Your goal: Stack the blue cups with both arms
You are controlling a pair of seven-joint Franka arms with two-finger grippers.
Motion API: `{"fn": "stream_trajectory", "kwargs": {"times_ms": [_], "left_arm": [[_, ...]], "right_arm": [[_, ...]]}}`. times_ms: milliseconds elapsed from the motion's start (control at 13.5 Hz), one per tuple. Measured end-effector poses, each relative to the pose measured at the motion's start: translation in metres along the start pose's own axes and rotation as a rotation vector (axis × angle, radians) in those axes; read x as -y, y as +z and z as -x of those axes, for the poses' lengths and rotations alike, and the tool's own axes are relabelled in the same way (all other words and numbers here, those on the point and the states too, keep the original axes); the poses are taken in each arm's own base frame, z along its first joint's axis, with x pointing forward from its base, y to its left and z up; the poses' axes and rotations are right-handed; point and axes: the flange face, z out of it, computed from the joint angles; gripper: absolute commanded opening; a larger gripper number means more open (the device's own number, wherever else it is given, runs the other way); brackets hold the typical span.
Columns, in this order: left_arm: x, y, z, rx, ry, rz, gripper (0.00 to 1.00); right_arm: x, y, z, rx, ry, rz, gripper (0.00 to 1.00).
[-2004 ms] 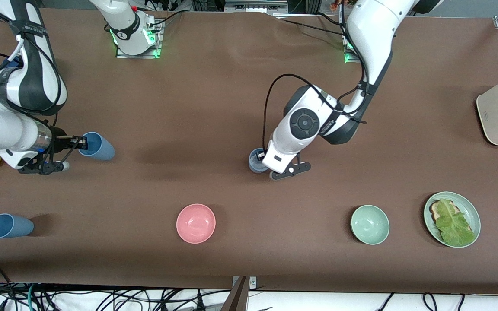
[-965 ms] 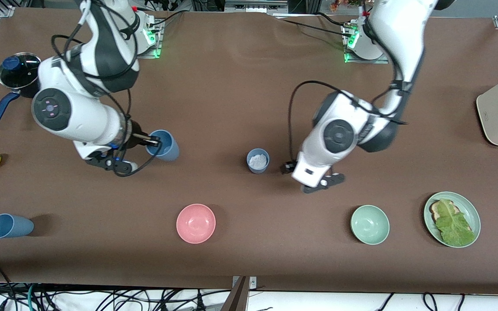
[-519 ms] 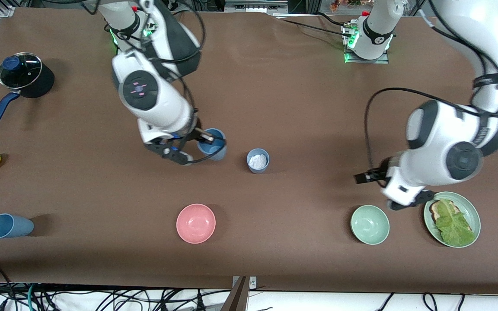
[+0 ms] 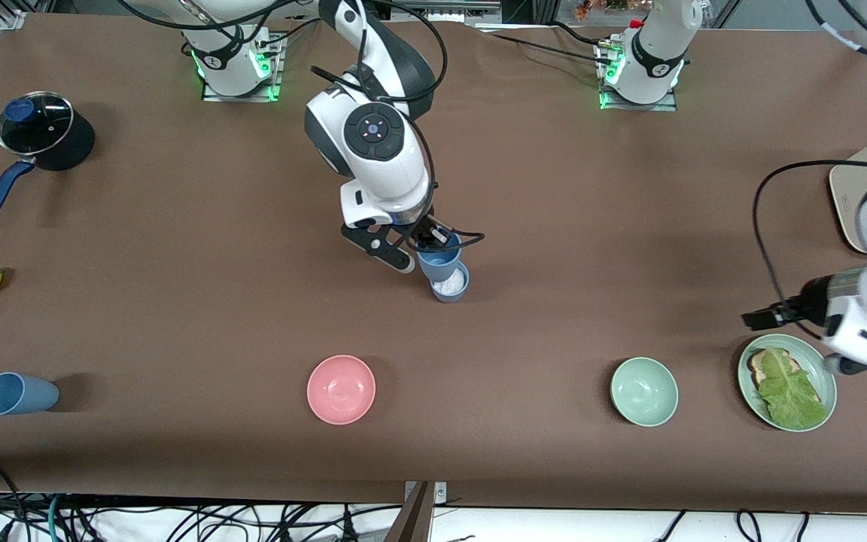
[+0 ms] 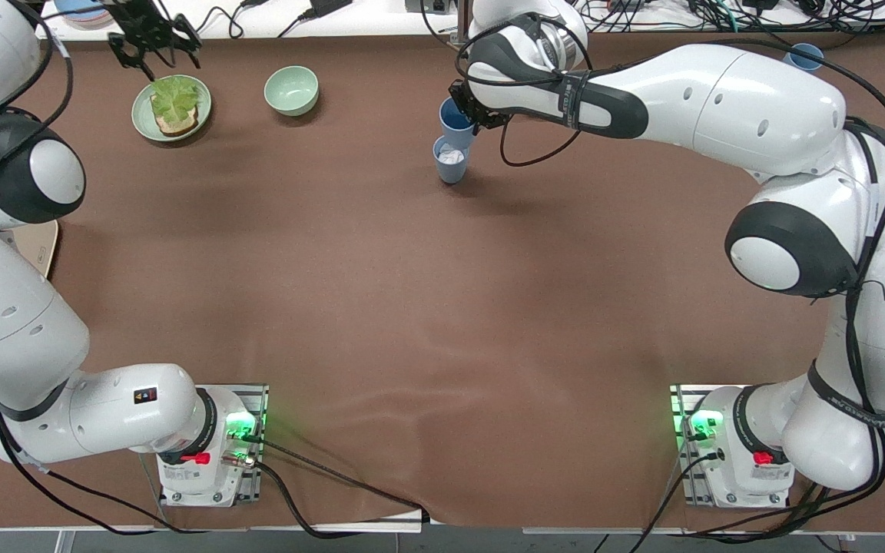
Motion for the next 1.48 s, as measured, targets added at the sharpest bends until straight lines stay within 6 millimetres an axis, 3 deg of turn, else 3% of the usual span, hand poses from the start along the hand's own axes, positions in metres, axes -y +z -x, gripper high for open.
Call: {"fn": "stream_trajectory", "kwargs": {"times_ms": [148, 519, 965, 1484], "left_arm": [[0.013, -0.017, 0.003, 0.018, 0.040, -0.004, 1.00], [0.018, -0.022, 0.009, 0.070, 0.072, -0.016, 1.00], [-0.008, -0.026, 0.017, 0.074, 0.134, -0.059, 1.00], [-0.009, -0.027, 0.017, 0.073, 0.135, -0.059, 1.00]], "right_arm": [[0.000, 0.003, -0.005, -0.005, 0.007, -0.002, 0.00], [0.011, 0.012, -0.013, -0.014, 0.018, -0.034, 0.00], [0.015, 0.026, -0.015, -0.012, 0.021, -0.034, 0.00], [0.015, 0.027, -0.014, -0.011, 0.041, -0.032, 0.00]]}}
